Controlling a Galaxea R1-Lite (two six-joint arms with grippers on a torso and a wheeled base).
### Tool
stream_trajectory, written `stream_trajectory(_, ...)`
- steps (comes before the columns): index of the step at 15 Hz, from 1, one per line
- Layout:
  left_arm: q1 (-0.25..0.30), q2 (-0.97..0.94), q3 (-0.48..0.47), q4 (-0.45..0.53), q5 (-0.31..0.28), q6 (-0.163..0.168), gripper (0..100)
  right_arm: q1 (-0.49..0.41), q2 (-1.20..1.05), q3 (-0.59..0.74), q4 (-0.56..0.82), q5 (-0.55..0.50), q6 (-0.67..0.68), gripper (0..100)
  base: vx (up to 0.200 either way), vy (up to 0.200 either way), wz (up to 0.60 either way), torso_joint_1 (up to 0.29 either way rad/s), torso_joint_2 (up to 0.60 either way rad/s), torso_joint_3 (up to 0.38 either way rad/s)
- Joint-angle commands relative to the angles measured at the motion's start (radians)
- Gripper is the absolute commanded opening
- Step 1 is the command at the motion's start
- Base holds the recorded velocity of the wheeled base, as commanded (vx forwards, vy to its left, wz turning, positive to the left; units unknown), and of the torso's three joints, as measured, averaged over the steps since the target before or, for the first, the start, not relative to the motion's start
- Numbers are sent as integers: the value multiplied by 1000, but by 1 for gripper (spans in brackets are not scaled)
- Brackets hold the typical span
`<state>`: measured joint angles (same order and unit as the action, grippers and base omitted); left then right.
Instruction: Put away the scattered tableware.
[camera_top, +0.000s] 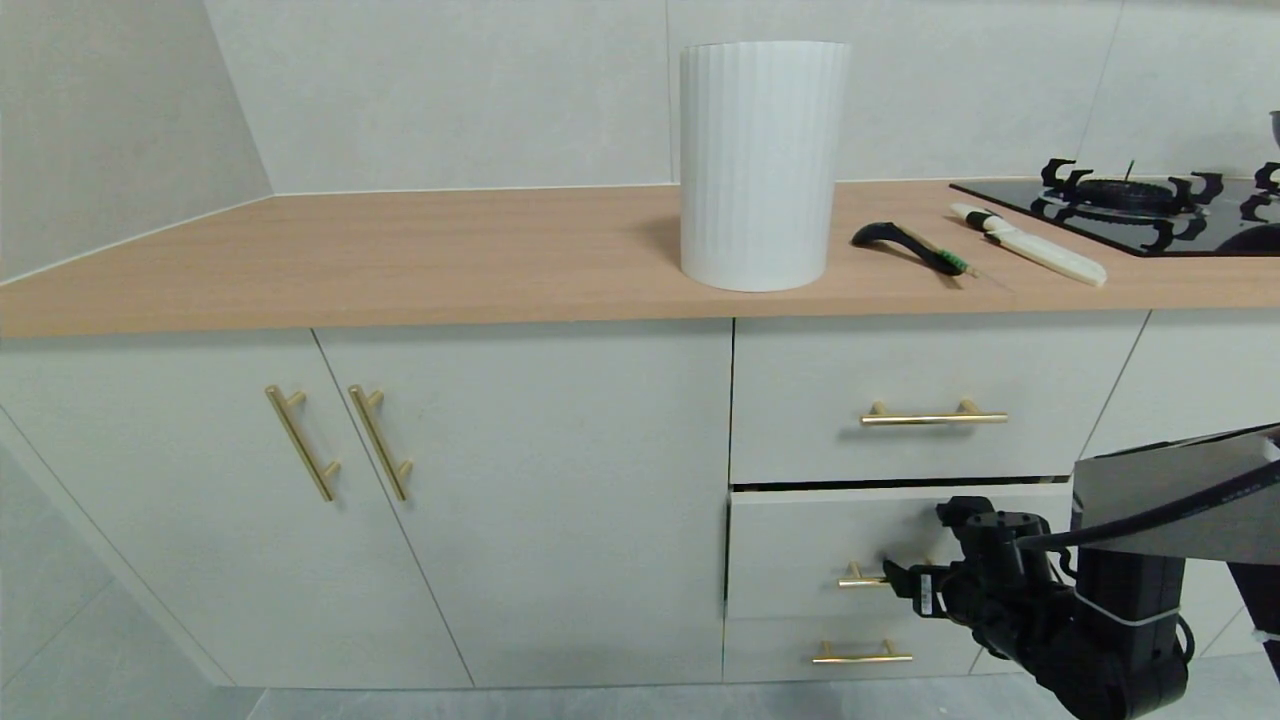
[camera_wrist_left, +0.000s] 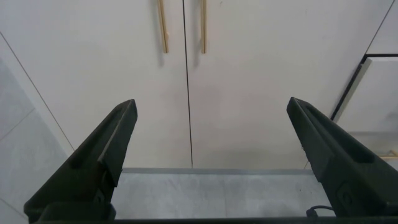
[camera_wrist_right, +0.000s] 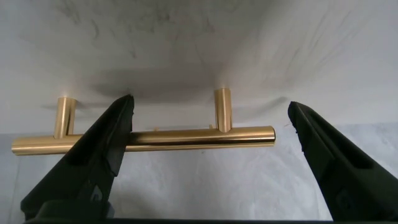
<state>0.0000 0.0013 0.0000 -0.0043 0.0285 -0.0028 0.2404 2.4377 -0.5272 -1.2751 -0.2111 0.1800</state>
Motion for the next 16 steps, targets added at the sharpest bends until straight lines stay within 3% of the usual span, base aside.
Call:
stream_trajectory(1, 0, 0, 0, 0, 1, 0, 100, -3, -32, 44, 0, 1, -27, 100, 0, 0, 0, 0, 0, 0)
stream_trajectory(5, 0, 0, 0, 0, 1, 0, 100, -4, -216, 162, 36, 52, -77, 100, 0, 0, 0, 0, 0, 0)
stream_trajectory(8, 0, 0, 0, 0, 1, 0, 100, 23, -549, 161, 327, 122, -77, 100, 0, 0, 0, 0, 0, 0)
stream_trajectory(10, 0, 0, 0, 0, 1, 0, 100, 26, -681, 135, 431, 164, -74, 100, 0, 0, 0, 0, 0, 0)
stream_trajectory(16, 0, 0, 0, 0, 1, 0, 100, 51, -680, 122, 364, 160, 9, 100, 0, 0, 0, 0, 0, 0)
